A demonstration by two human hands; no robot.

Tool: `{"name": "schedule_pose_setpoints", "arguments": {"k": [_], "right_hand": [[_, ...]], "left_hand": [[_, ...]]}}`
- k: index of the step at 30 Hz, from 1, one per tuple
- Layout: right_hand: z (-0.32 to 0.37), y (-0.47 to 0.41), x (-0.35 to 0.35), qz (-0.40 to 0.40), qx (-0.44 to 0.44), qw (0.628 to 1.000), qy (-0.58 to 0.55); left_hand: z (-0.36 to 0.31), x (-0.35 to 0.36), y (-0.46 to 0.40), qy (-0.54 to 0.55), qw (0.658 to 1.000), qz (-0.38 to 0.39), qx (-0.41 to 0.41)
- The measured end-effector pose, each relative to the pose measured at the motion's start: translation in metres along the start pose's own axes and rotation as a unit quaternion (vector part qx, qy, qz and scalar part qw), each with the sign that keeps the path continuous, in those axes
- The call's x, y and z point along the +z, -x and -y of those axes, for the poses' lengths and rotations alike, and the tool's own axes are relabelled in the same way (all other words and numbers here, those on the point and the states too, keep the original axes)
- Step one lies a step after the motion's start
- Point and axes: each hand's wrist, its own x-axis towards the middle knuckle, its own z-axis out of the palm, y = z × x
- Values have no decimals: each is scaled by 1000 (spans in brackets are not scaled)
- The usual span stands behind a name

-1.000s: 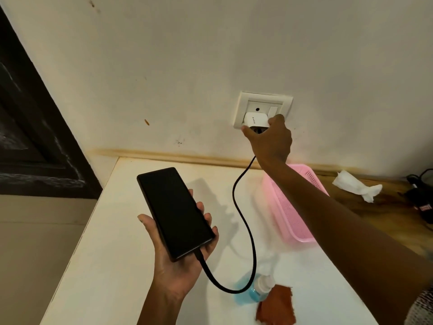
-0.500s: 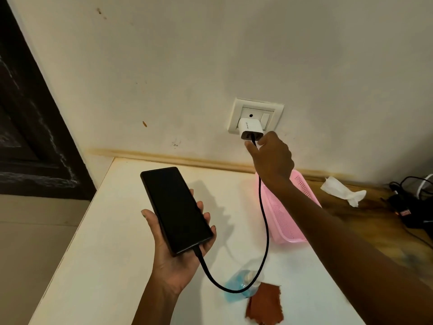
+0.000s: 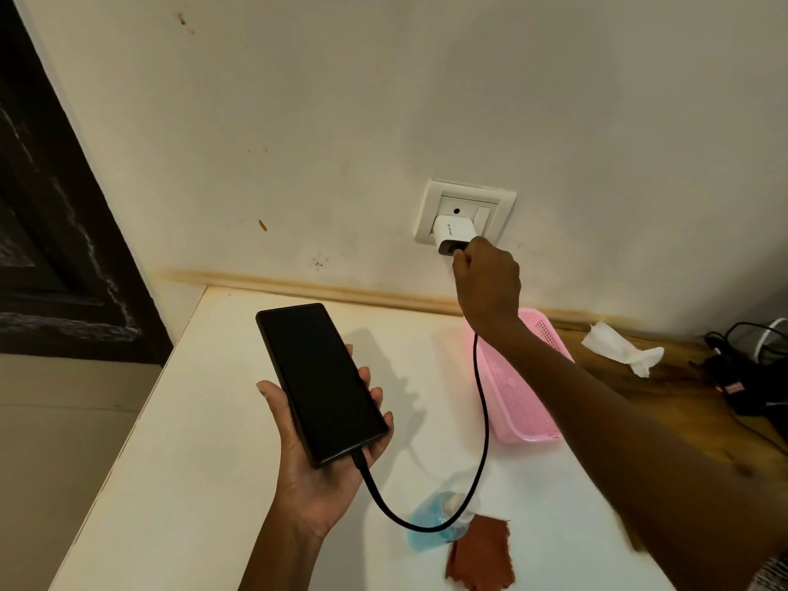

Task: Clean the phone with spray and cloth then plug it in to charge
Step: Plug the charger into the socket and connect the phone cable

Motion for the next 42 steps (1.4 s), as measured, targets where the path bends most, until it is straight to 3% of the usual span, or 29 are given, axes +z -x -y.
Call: {"name": "schedule_pose_setpoints", "arguments": {"k": [13,19,22,26,31,42], "right_hand": [[-7,1,0,3,7,999,-50],[-29,8,1,-88,-6,988,-129],[-41,9,6,-10,-79,997,21],[-47,7,12,74,-159,972,154],[-47,-1,26,104,-130,965,201],[-47,-5,41,139,-93,970,176]], "left_hand": [[1,-1,-2,1,1000,-4,-7],[0,-4,-3,-1,1000,1,-1],[0,-5,-3,2,1000,2,-2],[0,-3,-3,8,1000,-1,-5],[-1,-3,-2,13,1000,0,-10],[0,-4,-2,20,1000,9,-16]]}}
